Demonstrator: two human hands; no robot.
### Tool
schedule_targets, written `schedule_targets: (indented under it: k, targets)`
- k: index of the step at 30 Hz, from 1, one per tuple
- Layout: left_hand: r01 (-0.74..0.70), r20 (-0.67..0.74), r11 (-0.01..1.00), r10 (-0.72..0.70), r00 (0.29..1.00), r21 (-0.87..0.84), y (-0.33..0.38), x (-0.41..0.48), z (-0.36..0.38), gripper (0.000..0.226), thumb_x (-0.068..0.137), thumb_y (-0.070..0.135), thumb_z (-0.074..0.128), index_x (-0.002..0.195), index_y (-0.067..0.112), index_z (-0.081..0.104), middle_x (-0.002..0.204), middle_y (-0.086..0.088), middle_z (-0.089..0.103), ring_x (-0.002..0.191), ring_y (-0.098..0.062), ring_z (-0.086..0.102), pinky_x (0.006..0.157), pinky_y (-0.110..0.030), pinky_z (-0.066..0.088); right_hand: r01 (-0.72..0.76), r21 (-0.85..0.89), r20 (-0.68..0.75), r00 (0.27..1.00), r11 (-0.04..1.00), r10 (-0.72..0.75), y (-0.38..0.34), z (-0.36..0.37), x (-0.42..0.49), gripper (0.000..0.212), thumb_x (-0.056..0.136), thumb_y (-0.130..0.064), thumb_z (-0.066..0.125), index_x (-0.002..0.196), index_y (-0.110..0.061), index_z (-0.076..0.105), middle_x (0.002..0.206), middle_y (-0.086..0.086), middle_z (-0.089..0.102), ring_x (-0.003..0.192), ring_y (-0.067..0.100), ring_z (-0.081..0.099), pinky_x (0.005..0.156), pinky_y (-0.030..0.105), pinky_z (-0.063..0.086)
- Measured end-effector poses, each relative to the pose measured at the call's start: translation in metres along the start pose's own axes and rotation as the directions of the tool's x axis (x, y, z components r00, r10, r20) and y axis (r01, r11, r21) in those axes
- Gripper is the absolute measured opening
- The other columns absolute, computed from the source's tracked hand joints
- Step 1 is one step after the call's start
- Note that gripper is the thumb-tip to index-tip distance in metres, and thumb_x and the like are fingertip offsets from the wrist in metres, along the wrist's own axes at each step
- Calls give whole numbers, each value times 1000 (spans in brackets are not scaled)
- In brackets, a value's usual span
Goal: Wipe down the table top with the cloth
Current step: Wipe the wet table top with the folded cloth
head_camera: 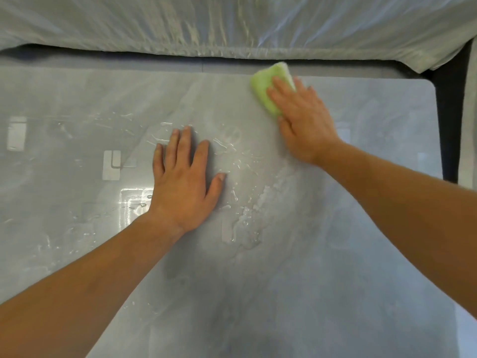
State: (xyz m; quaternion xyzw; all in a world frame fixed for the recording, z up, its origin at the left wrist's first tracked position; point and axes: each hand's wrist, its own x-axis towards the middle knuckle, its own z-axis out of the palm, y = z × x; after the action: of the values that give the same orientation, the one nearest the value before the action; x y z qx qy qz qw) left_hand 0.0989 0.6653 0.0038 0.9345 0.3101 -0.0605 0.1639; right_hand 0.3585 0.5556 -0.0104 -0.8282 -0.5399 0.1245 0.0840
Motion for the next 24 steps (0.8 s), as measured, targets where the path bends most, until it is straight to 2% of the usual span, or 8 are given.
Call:
schedule_targets:
  k: [3, 8, 11, 14, 16, 18, 21, 24]
  targets:
    - [21, 18, 1000, -21, 1000, 1, 0, -5, 2, 68, 95, 55, 28, 150, 15, 33, 163, -18, 13, 152, -34, 4, 120, -57, 6, -228, 47, -84, 969, 972, 232, -39, 7, -4, 62, 95, -17, 39, 156, -23, 27, 166, 0, 17, 152, 35, 11, 123, 52, 11]
    - [16, 27, 1000, -16, 1000, 1, -4, -6, 5, 69, 96, 55, 29, 154, 17, 27, 165, -15, 8, 153, -32, 1, 121, -55, 4, 322, -47, 115, 942, 946, -315, -38, 21, -72, 63, 92, -19, 42, 154, -22, 32, 164, 0, 23, 152, 33, 15, 122, 53, 14]
    - [-7, 34, 1000, 6, 999, 22, -7, -7, 6, 69, 97, 55, 26, 156, 19, 22, 166, -14, 5, 153, -30, -2, 121, -53, 0, 18, 5, -5, 1000, 1000, -18, 0, 11, -66, 60, 94, -21, 39, 154, -26, 31, 164, 0, 24, 152, 32, 16, 122, 54, 13]
    - [-17, 37, 1000, 16, 999, 19, -10, -8, 7, 70, 97, 56, 24, 157, 20, 19, 166, -13, 2, 153, -29, -5, 121, -51, -2, -330, 95, -111, 934, 939, 340, -21, 11, -61, 60, 97, -19, 39, 156, -26, 26, 166, -2, 16, 153, 31, 8, 124, 48, 7]
    - [-21, 41, 1000, 22, 999, -9, -11, -8, 7, 70, 97, 55, 26, 157, 20, 20, 166, -12, 1, 153, -29, -7, 121, -50, -4, -292, 70, -101, 949, 954, 298, -54, 22, -77, 67, 91, -15, 41, 156, -23, 26, 166, 0, 15, 152, 35, 8, 124, 50, 11]
    - [-21, 45, 999, 22, 999, -39, -12, -8, 6, 71, 96, 55, 28, 157, 20, 21, 166, -12, -1, 153, -29, -9, 122, -50, -5, -35, 9, -21, 999, 999, 35, -74, 32, -107, 67, 89, -15, 42, 155, -21, 30, 165, 1, 19, 152, 37, 11, 123, 51, 14]
    - [-23, 43, 1000, 24, 999, -21, -12, -15, 3, 70, 95, 54, 32, 156, 20, 23, 166, -13, -5, 152, -29, -15, 120, -53, -8, 229, -46, 81, 971, 972, -225, -54, 29, -126, 59, 94, -20, 40, 153, -21, 35, 164, -2, 23, 153, 31, 13, 123, 50, 14]
    - [-24, 51, 1000, 24, 998, 0, -11, -32, 2, 68, 97, 53, 32, 155, 21, 22, 166, -13, -6, 151, -29, -16, 119, -57, -9, -66, 30, -57, 996, 997, 68, -44, 26, -114, 57, 96, -20, 36, 153, -24, 36, 163, -4, 25, 153, 28, 14, 123, 50, 14]
